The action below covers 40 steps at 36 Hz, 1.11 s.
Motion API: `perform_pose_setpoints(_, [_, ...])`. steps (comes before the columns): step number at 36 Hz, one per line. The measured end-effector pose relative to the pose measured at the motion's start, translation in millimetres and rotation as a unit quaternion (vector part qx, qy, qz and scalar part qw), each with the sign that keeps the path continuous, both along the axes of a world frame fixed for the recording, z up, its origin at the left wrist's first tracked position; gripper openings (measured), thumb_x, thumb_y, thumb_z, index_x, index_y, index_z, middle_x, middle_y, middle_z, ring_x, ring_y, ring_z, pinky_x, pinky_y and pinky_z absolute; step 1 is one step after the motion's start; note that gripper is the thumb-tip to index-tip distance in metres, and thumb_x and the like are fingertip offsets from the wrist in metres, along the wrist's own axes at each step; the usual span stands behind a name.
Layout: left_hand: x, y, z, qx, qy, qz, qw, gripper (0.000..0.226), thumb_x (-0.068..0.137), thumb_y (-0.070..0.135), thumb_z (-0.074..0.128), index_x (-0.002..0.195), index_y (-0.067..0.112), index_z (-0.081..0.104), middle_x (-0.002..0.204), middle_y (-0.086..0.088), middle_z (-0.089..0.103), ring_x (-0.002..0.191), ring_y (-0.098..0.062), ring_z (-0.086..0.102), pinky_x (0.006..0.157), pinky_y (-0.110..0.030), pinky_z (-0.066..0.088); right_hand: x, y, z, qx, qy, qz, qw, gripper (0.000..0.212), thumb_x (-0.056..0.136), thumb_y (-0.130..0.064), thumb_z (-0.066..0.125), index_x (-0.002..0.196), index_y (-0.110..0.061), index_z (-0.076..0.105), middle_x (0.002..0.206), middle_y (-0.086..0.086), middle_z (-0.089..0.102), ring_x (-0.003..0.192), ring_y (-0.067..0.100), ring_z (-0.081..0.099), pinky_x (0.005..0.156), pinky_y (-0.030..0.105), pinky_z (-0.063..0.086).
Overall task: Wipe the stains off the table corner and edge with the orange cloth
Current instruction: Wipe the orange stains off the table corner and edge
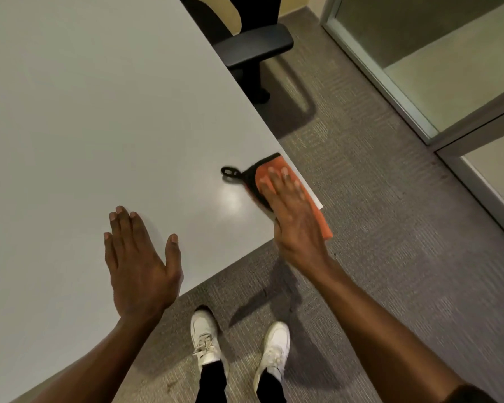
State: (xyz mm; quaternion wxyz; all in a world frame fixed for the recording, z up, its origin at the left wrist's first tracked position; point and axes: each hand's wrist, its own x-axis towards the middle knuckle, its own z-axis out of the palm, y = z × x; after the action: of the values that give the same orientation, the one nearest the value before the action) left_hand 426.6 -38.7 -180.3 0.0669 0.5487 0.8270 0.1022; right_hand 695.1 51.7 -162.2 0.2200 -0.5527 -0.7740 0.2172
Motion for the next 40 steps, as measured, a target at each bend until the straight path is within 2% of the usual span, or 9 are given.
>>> perform_pose_setpoints(6, [0,0,-1,-0.002,0.001,0.000,1.000,0.091,0.111,0.061,0.033,0.177,0.000,0.017,0.189,-0.016,0.007,0.178,-0.025,0.000,0.144,-0.051,0.005,8,50,3,-0.033,-0.031,-0.060,0.997,0.085,0.090,0.022,0.052,0.167,-0.007,0.030,0.178,0.015,0.020,0.167,0.035,0.008,0.137,0.051,0.009])
perform_pose_setpoints(9, [0,0,0,-0.006,-0.002,-0.001,1.000,0.092,0.110,0.062,0.031,0.177,0.000,0.017,0.189,-0.016,0.006,0.178,-0.025,-0.001,0.143,-0.051,0.004,0,37,2,-0.023,-0.034,-0.062,0.997,0.087,0.088,0.022,0.051,0.167,-0.007,0.028,0.178,0.016,0.019,0.167,0.036,0.006,0.137,0.050,0.007])
perform_pose_setpoints(12, [-1,0,0,-0.002,-0.003,-0.003,1.000,0.092,0.111,0.062,0.032,0.177,0.000,0.017,0.189,-0.016,0.006,0.178,-0.025,-0.001,0.143,-0.052,0.005,-8,-4,-3,-0.009,-0.029,-0.032,0.999,0.087,0.087,0.019,0.052,0.167,-0.005,0.026,0.178,0.017,0.016,0.167,0.037,0.004,0.136,0.055,0.010])
perform_pose_setpoints(18, [-2,1,-3,-0.002,-0.002,0.000,1.000,0.092,0.111,0.061,0.033,0.177,0.000,0.016,0.189,-0.015,0.005,0.178,-0.025,-0.001,0.143,-0.051,0.004,-24,-68,-13,-0.005,-0.018,0.054,0.998,0.090,0.081,0.005,0.027,0.169,-0.009,0.023,0.180,0.009,0.012,0.168,0.028,0.000,0.138,0.047,0.003])
perform_pose_setpoints(22, [-1,1,-2,0.001,-0.001,-0.002,1.000,0.091,0.111,0.061,0.033,0.177,-0.001,0.018,0.189,-0.017,0.007,0.178,-0.026,0.000,0.143,-0.052,0.005,-6,-30,-8,0.003,-0.010,0.062,0.998,0.079,0.088,0.010,0.044,0.164,-0.009,0.038,0.175,0.011,0.030,0.167,0.030,0.014,0.137,0.051,0.013])
perform_pose_setpoints(26, [-1,0,0,-0.004,-0.006,-0.001,1.000,0.092,0.111,0.061,0.032,0.177,-0.001,0.017,0.189,-0.016,0.005,0.178,-0.025,-0.002,0.143,-0.051,0.004,9,8,-3,0.009,0.009,-0.012,1.000,0.065,0.097,0.020,0.049,0.157,-0.003,0.048,0.168,0.018,0.041,0.163,0.039,0.026,0.132,0.061,0.023])
perform_pose_setpoints(31, [-1,0,-1,-0.004,-0.007,-0.001,1.000,0.092,0.111,0.061,0.032,0.177,-0.001,0.016,0.189,-0.016,0.004,0.178,-0.025,-0.003,0.144,-0.050,0.002,-7,8,-1,-0.003,0.011,-0.064,0.998,0.071,0.094,0.021,0.048,0.161,-0.003,0.041,0.172,0.017,0.033,0.166,0.038,0.016,0.137,0.053,0.011])
perform_pose_setpoints(36, [-2,-1,-4,0.001,-0.003,-0.004,1.000,0.091,0.112,0.061,0.032,0.177,-0.001,0.015,0.190,-0.016,0.004,0.178,-0.025,-0.003,0.143,-0.051,0.003,-42,-57,-2,0.006,0.069,0.004,0.998,0.077,0.085,0.029,0.051,0.157,0.003,0.044,0.169,0.022,0.036,0.163,0.042,0.022,0.135,0.058,0.016])
perform_pose_setpoints(40, [-3,-2,-7,0.008,0.002,-0.003,1.000,0.089,0.114,0.059,0.032,0.177,0.000,0.016,0.189,-0.016,0.005,0.178,-0.026,-0.001,0.143,-0.052,0.005,-54,-97,-9,0.002,0.064,0.051,0.997,0.082,0.084,0.023,0.050,0.162,-0.003,0.039,0.174,0.016,0.030,0.167,0.032,0.014,0.136,0.053,0.013])
